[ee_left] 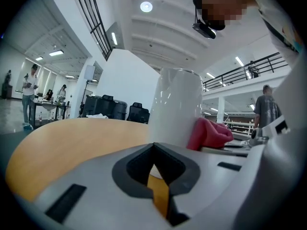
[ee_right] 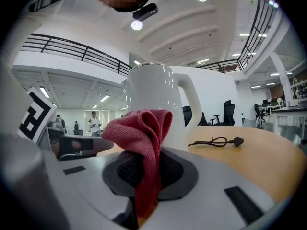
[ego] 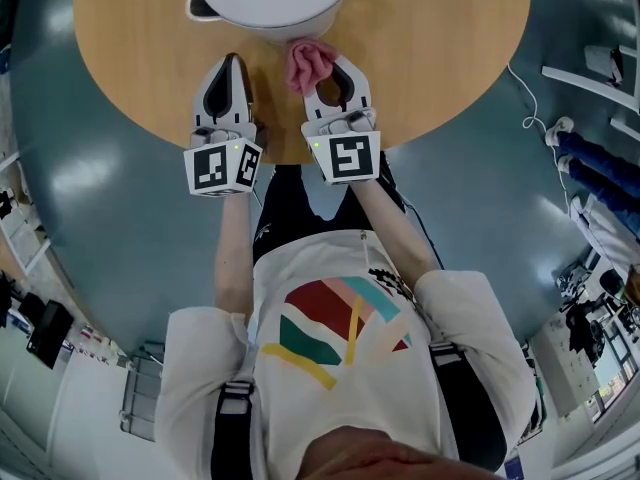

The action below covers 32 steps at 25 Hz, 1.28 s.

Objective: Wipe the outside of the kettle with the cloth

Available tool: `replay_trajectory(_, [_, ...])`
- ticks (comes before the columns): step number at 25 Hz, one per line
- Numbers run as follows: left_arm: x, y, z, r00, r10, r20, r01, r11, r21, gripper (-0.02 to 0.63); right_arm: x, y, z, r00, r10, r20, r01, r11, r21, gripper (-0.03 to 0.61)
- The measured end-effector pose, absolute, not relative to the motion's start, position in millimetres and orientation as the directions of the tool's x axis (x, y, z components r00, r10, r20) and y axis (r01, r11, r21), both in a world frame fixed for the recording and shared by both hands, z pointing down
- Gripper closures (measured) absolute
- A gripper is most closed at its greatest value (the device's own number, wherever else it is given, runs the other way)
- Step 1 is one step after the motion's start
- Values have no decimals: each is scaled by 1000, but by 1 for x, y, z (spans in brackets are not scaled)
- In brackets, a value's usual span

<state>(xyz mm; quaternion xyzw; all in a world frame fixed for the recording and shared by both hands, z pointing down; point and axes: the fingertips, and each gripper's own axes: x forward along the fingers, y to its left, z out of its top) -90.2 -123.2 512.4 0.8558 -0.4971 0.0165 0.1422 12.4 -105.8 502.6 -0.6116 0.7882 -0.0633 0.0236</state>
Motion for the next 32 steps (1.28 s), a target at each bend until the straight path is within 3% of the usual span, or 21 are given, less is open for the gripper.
replay_trajectory(6, [-65, -126, 505, 476, -867, 150, -868, -436, 237, 571, 51, -110, 527, -281, -945, 169, -957, 263, -119, 532])
replay_trajectory(17, [-54, -141, 506, 390, -909, 150, -917, -367, 159, 571, 100, -166, 534, -309, -936, 171, -951, 300, -74, 532])
replay_trajectory(32, [-64, -140, 498, 342, -927, 153, -937, -326, 124, 571, 102, -190, 535, -340, -918, 205, -940, 341, -30, 531])
